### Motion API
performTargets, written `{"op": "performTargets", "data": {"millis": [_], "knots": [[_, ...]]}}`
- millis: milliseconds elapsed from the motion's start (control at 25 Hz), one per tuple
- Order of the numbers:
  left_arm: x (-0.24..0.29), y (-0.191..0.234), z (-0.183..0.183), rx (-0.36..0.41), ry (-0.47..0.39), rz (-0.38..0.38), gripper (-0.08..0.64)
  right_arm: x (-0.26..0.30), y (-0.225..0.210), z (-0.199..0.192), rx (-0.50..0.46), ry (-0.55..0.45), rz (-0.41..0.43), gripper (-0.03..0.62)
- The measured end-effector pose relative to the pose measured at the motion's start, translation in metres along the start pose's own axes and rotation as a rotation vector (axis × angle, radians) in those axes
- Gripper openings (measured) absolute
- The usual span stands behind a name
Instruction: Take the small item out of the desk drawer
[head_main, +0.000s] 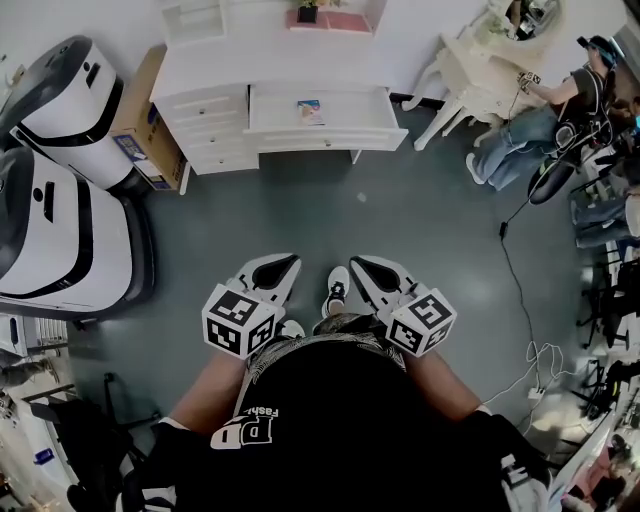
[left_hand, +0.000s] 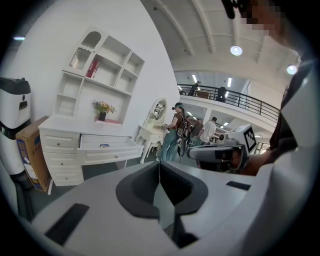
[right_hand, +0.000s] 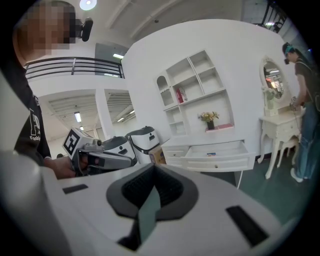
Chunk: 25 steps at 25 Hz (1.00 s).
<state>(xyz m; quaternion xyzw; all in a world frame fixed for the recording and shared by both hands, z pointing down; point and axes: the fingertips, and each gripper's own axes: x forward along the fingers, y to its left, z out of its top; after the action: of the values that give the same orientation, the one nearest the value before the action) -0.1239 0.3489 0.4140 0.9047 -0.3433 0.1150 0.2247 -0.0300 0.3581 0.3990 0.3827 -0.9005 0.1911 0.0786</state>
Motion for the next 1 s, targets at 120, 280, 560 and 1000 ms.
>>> {"op": "performTargets", "data": {"millis": [120,280,560,1000], "knots": [[0.007,0.006,0.001,-0.011,0.009,0.011,0.015,0.008,-0.012,0.004,0.012,-0.010,0.001,0.009],[0.018,0.017,0.014,-0.065,-0.006,0.006,0.015,0.018,-0.026,0.017,0.010,-0.030,0.013,0.009],[0.056,0.030,0.036,-0.059,0.006,0.017,0.015,0.031,-0.071,0.033,0.026,-0.030,0.005,0.009],[0.122,0.058,0.076,-0.051,0.020,0.042,0.015,0.062,-0.141,0.065,0.029,-0.031,0.031,0.009]]}}
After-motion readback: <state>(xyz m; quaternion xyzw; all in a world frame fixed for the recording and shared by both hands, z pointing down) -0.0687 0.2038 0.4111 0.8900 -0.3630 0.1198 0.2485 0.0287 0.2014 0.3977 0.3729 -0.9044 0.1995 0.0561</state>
